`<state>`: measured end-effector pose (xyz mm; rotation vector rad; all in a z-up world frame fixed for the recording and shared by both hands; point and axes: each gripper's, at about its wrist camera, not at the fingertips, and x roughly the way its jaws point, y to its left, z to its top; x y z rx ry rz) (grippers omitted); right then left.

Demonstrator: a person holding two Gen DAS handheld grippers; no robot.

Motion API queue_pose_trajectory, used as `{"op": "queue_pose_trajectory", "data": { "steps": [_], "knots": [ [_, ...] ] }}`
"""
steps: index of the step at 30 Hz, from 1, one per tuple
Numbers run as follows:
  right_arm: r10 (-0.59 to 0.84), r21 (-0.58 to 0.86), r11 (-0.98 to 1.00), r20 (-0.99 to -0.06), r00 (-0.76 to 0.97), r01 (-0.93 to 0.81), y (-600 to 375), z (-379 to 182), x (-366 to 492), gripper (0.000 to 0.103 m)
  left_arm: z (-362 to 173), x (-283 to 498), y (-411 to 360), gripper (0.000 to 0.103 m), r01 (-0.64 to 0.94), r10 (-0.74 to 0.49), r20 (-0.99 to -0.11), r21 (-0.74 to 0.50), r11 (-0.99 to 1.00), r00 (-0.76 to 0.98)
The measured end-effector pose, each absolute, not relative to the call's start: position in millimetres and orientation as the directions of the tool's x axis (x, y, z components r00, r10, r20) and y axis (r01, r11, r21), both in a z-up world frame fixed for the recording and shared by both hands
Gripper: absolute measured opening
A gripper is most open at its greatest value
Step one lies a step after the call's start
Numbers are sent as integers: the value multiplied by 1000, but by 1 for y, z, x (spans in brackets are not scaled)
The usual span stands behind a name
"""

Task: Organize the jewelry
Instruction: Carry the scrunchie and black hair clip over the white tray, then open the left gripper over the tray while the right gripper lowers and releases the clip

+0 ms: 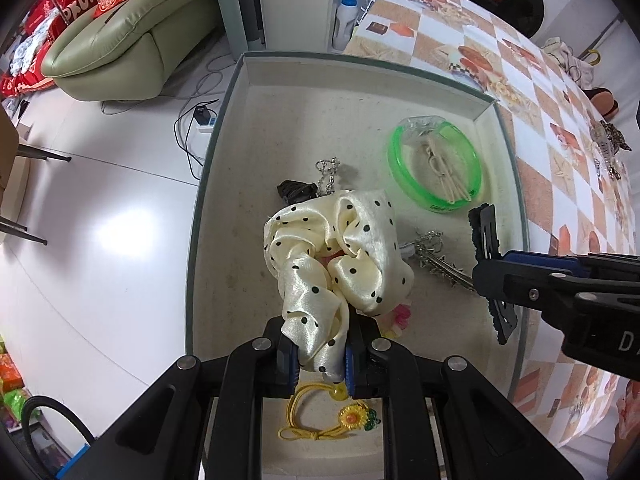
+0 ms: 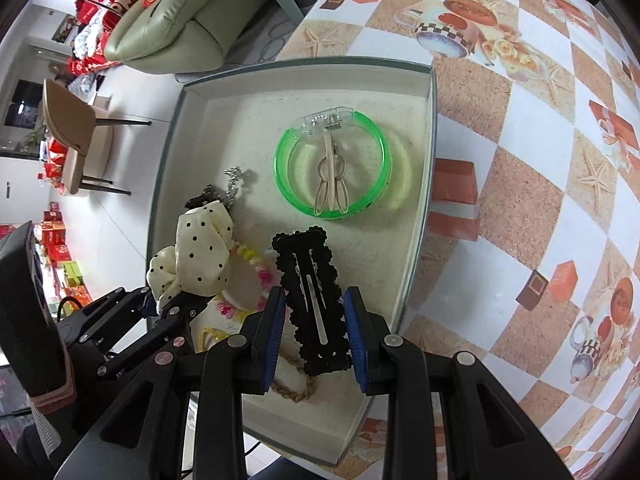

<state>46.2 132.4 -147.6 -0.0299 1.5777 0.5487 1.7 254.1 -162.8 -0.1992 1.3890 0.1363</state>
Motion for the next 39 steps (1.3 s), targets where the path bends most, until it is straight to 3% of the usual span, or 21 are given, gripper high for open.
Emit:
{"op": "queue_pose_trajectory", "data": {
  "steps": [18, 20, 21, 24, 29, 39],
  "knots": [
    [277, 296, 904, -955, -105, -309, 141, -176, 66, 35, -170, 9, 244, 21, -174, 22, -985, -8, 985, 169],
    [278, 299, 904, -954, -111, -306, 139, -176, 65, 35, -170, 9, 244, 45, -172, 25, -985, -4, 985, 170],
    [278, 301, 904, -953, -117, -303, 139, -178, 65, 35, -169, 9, 243, 50, -173, 31, -984, 0, 985, 174],
    [281, 307, 904, -951, -127, -299, 141, -181, 66, 35, -167, 9, 243, 51, -170, 36, -983, 5, 985, 179],
    [302, 325, 898, -946, -121, -296, 140, -175, 67, 47, -166, 8, 244, 51, -170, 37, -984, 8, 985, 171],
    [349, 355, 898, -934, -71, -262, 135, -145, 61, 58, -156, 0, 239, 51, -163, 50, -984, 22, 986, 169]
  ]
}}
